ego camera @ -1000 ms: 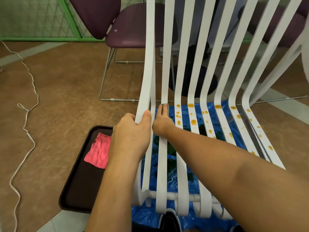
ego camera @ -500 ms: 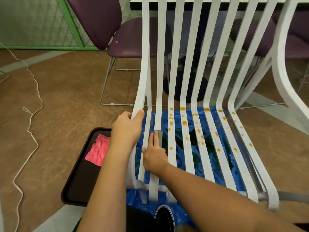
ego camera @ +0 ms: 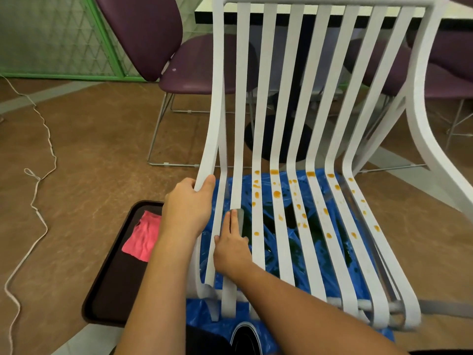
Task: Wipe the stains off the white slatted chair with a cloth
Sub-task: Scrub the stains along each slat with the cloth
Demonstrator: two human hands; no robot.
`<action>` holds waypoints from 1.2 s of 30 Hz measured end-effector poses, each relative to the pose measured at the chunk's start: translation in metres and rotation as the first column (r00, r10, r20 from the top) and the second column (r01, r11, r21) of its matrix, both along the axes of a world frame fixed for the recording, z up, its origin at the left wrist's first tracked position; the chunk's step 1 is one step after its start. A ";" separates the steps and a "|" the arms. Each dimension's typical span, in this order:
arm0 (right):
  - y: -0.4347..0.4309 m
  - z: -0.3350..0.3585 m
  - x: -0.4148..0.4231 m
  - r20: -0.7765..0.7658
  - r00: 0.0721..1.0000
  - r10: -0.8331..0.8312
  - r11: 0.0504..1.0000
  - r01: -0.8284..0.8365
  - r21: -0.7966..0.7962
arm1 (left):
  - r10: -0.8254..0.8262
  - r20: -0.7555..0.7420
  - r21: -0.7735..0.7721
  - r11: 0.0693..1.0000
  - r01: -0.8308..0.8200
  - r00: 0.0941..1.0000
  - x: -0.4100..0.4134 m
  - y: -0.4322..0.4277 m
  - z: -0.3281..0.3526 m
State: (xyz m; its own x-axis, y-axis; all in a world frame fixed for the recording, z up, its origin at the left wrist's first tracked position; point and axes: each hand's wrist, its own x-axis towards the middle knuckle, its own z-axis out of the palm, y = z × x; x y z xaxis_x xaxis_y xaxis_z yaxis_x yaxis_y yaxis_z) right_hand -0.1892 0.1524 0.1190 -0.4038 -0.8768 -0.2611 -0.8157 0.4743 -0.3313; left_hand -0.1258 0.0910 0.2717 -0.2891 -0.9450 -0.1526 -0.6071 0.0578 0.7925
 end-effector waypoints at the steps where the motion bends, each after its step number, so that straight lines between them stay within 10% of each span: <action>1: -0.008 -0.003 -0.005 0.024 0.998 -0.056 0.998 0.057 -0.010 | -0.004 0.001 0.002 1.000 0.004 1.000 0.000 -0.001 -0.001; 11: -0.098 -0.016 -0.070 0.145 0.945 -0.293 0.956 0.291 0.038 | -0.035 -0.017 0.057 0.998 0.035 0.999 -0.002 -0.014 -0.015; 36: -0.121 -0.026 -0.083 -0.127 0.990 -0.064 0.989 0.081 0.126 | -0.018 0.177 -0.067 0.997 0.031 0.984 -0.007 -0.018 -0.017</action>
State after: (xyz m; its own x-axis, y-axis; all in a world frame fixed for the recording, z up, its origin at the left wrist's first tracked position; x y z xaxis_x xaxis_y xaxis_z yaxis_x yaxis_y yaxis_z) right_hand -0.2720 0.0316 0.0927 -0.5011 -0.8057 -0.3158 -0.8081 0.5662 -0.1625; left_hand -0.1330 0.0735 0.2550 -0.2868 -0.9481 -0.1374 -0.7345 0.1256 0.6669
